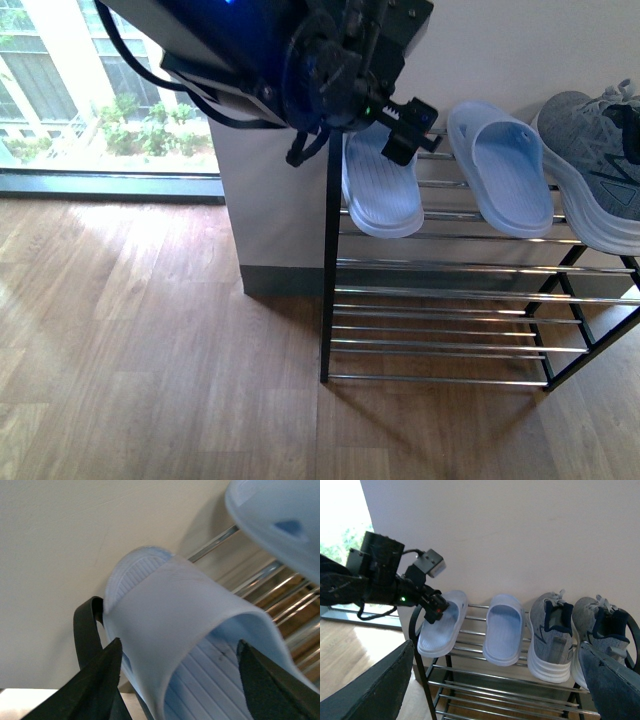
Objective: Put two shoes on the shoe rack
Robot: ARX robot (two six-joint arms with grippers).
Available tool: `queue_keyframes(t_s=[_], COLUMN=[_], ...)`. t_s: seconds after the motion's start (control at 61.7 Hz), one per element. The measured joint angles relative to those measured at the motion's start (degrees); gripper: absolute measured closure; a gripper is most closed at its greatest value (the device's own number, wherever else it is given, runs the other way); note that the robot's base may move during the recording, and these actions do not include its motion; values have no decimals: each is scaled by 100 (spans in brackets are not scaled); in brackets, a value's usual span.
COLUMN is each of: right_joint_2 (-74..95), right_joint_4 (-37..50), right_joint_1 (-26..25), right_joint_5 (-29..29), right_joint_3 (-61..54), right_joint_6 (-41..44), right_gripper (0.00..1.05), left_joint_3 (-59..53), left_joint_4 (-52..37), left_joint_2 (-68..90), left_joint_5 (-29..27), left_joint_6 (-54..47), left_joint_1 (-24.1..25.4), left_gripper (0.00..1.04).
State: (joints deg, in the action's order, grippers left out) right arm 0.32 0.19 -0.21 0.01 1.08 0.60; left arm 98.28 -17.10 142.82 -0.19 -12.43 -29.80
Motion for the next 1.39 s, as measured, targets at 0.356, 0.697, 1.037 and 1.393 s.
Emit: queue_keyframes(t_s=[0.356, 0.697, 1.037, 1.393], right_joint_2=[2, 0, 0, 0], right_joint_4=[0, 0, 0, 0], right_joint_1=[0, 4, 7, 7], right_joint_5=[0, 0, 0, 0], right_joint_3=[0, 0, 0, 0], right_joint_6=[0, 0, 0, 0], right_gripper=[9, 9, 9, 9], left_joint_3=[-2057, -5250, -7993, -9173], left_joint_4=[264, -3648, -4385, -4225], left_joint_2=[-2684, -4144, -6306, -7604], left_joint_5=[1947, -1414, -728, -352], left_joint_6=[2396, 1502, 1307, 1303], left_joint_1=[824, 1471, 2203, 2570], left_gripper=[9, 45, 104, 104])
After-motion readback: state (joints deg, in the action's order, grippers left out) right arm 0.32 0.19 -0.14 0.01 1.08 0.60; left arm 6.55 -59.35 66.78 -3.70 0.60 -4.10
